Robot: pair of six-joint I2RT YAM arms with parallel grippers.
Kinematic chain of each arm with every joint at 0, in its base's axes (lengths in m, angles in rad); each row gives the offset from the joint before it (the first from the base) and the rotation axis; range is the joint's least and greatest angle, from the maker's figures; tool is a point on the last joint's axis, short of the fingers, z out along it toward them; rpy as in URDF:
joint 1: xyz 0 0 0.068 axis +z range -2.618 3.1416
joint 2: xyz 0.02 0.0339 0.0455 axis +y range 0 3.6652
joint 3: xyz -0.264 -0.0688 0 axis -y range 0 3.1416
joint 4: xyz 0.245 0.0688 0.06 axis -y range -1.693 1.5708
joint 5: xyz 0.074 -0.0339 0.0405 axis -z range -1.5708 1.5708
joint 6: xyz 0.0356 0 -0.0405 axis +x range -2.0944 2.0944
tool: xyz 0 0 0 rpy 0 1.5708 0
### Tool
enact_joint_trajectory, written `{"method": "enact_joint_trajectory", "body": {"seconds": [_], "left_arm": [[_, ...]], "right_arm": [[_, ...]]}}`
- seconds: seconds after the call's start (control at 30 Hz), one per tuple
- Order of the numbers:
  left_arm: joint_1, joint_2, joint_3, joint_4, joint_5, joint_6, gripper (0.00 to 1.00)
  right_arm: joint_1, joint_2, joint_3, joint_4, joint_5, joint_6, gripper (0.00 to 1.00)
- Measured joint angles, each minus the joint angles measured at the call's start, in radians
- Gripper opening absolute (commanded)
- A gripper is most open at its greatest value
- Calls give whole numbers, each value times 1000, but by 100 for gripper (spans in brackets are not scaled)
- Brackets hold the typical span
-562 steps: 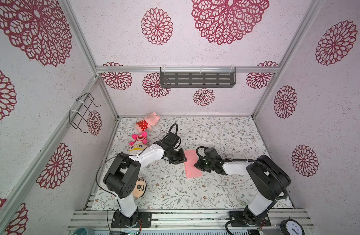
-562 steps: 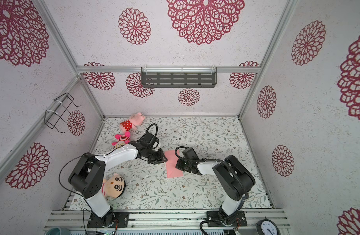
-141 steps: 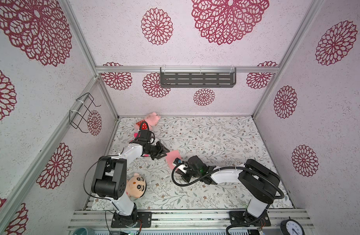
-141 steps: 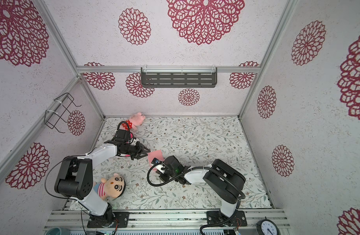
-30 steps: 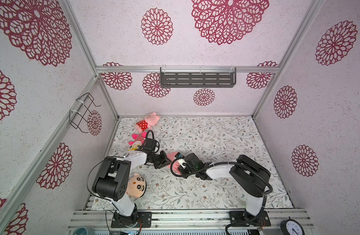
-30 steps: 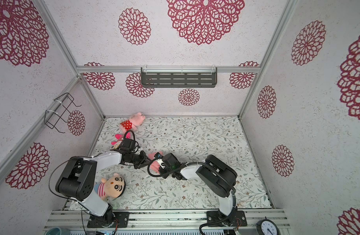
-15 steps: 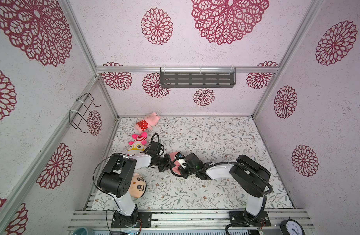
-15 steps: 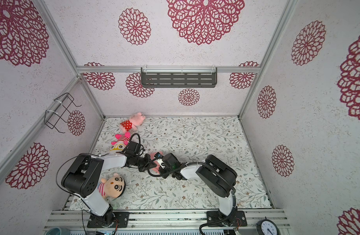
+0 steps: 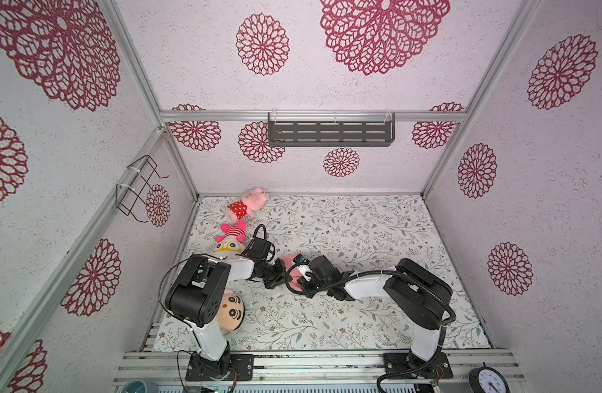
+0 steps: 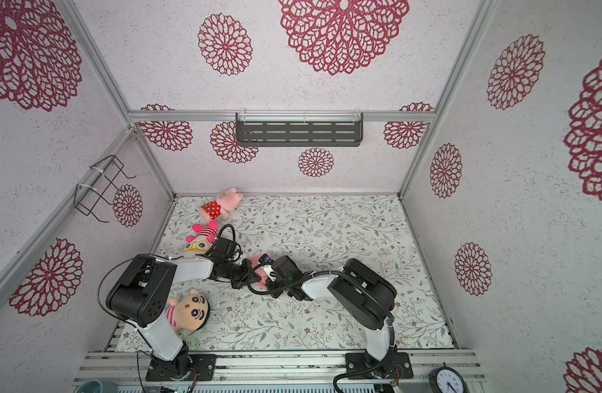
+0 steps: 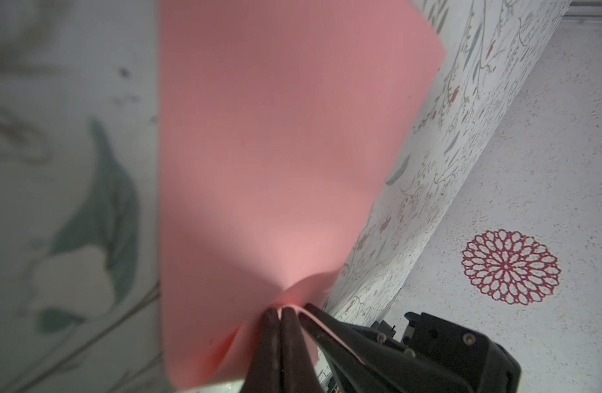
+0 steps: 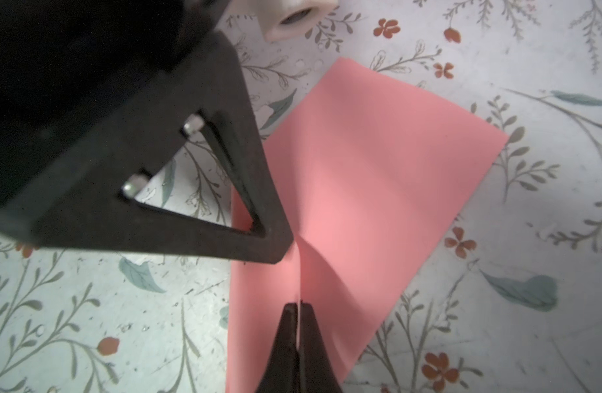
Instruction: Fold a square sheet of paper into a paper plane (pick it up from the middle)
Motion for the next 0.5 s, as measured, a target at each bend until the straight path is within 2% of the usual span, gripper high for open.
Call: {"method": "enact_joint_trajectory", "body": {"seconds": [0.5], "left_arm": [[-1,0,-10,13,-3,21,3]], "right_arm": [[-14,2,31,-57,-39,72,5]]}}
